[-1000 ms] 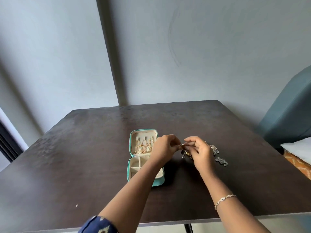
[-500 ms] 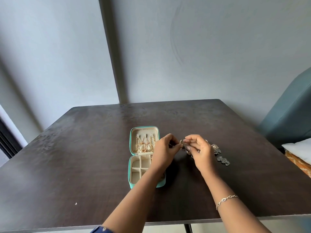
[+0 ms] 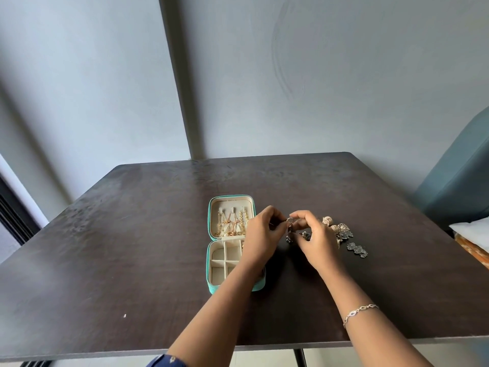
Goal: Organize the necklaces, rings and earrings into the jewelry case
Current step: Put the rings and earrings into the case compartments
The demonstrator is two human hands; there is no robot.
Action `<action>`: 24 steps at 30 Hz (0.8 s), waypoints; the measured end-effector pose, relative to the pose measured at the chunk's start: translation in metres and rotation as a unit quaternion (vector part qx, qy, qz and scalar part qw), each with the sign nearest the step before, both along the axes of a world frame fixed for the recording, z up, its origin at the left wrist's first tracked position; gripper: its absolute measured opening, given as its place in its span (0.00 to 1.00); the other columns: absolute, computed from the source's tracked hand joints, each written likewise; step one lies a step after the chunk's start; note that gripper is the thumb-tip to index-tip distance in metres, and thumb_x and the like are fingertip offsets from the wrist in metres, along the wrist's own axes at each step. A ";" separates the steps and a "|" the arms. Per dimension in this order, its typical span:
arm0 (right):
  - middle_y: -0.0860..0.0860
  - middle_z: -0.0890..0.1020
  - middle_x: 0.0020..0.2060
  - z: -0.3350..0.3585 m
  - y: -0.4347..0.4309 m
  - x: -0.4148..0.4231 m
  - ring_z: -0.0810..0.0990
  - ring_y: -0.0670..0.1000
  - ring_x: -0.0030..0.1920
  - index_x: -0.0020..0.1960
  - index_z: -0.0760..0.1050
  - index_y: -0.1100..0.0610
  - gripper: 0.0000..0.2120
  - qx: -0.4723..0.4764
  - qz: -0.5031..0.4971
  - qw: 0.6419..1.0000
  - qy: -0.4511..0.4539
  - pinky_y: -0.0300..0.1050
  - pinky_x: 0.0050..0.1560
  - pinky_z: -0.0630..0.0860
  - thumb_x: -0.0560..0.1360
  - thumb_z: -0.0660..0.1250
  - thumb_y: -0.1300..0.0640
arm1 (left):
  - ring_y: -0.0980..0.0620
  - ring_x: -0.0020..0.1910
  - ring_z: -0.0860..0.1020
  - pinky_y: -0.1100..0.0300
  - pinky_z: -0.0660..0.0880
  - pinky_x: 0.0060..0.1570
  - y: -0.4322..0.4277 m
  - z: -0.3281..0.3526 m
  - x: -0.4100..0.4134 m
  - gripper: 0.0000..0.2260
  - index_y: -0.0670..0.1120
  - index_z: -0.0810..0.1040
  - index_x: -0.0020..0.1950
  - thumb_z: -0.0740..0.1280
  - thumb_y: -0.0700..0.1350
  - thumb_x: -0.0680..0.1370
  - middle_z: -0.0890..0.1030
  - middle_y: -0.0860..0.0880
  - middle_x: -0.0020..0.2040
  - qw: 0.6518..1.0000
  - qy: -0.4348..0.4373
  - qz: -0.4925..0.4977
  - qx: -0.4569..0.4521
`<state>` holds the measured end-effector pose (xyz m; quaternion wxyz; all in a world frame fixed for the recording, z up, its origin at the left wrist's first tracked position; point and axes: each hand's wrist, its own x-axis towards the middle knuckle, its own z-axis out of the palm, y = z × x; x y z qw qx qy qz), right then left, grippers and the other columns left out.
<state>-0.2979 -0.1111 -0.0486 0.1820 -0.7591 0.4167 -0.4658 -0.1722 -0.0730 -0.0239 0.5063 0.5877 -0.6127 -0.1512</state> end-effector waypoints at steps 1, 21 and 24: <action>0.47 0.81 0.36 0.000 0.000 0.000 0.75 0.44 0.37 0.53 0.77 0.57 0.16 0.006 -0.001 1.000 -0.001 0.35 0.39 0.65 0.67 0.71 0.67 | 0.61 0.32 0.73 0.71 0.67 0.33 0.000 0.000 0.000 0.05 0.45 0.74 0.40 0.69 0.38 0.72 0.76 0.53 0.34 1.000 -0.001 0.001 0.002; 0.48 0.75 0.35 -0.005 -0.003 0.001 0.75 0.41 0.38 0.47 0.77 0.59 0.15 -0.071 -0.013 0.996 -0.054 0.27 0.39 0.70 0.64 0.69 0.74 | 0.56 0.33 0.71 0.67 0.65 0.34 -0.001 0.000 -0.002 0.06 0.39 0.76 0.45 0.69 0.41 0.74 0.79 0.46 0.38 0.998 -0.058 0.023 0.029; 0.45 0.75 0.34 -0.004 -0.003 0.002 0.74 0.37 0.38 0.46 0.77 0.59 0.15 -0.065 -0.025 0.996 -0.056 0.27 0.39 0.69 0.65 0.68 0.74 | 0.61 0.30 0.69 0.73 0.64 0.31 0.000 0.000 -0.001 0.06 0.40 0.75 0.44 0.68 0.41 0.74 0.74 0.53 0.35 0.998 -0.047 0.022 0.020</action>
